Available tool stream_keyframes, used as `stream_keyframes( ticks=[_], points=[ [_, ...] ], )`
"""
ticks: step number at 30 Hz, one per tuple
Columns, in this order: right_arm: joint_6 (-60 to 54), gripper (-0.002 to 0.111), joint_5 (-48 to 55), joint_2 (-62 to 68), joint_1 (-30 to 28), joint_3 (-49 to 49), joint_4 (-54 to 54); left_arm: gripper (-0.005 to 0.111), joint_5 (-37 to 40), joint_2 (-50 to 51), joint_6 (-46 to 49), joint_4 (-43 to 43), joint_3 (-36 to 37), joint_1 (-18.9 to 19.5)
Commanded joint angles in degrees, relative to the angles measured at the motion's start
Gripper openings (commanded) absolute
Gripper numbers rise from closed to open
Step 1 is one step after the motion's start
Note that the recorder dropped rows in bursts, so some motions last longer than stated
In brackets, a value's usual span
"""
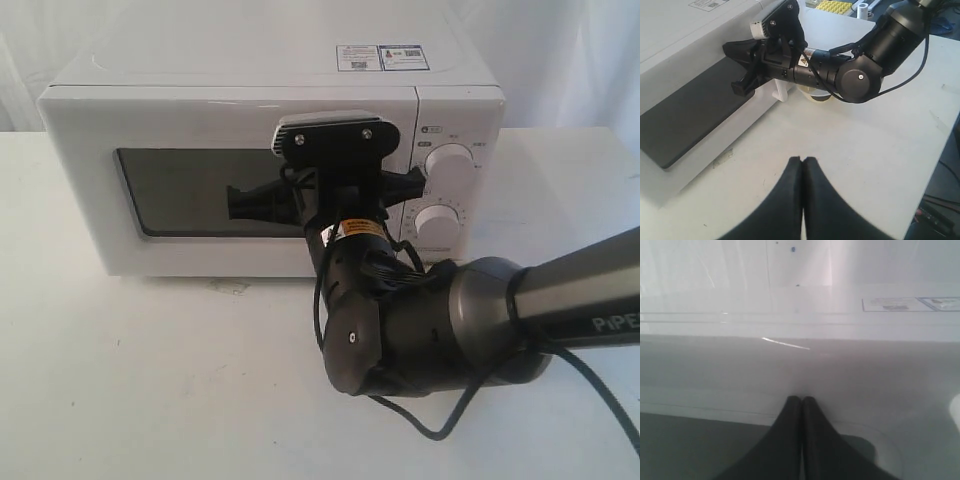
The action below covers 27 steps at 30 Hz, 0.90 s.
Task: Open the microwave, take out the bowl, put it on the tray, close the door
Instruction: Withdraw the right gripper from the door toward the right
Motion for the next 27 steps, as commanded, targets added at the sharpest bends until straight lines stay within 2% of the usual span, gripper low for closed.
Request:
stream_keyframes(
  ticks=[1,13,27],
  points=[
    [-0.4,0.0,1.8,0.4,-2.9,-1.5,1.9,0.0,0.2,-0.7,-0.3,-0.8,0.1,-0.2],
    [-11.9,0.0,7.4,-16.9,6.8,7.1,3.5,0.0,0.4,-0.7,-0.2,-0.8,0.1,-0.2],
    [-31.5,0.0,15.0,-47.1,17.8,23.4,23.4,0.0,-1.7,-0.7,-0.4,-3.8,0.1,-0.2]
  ],
)
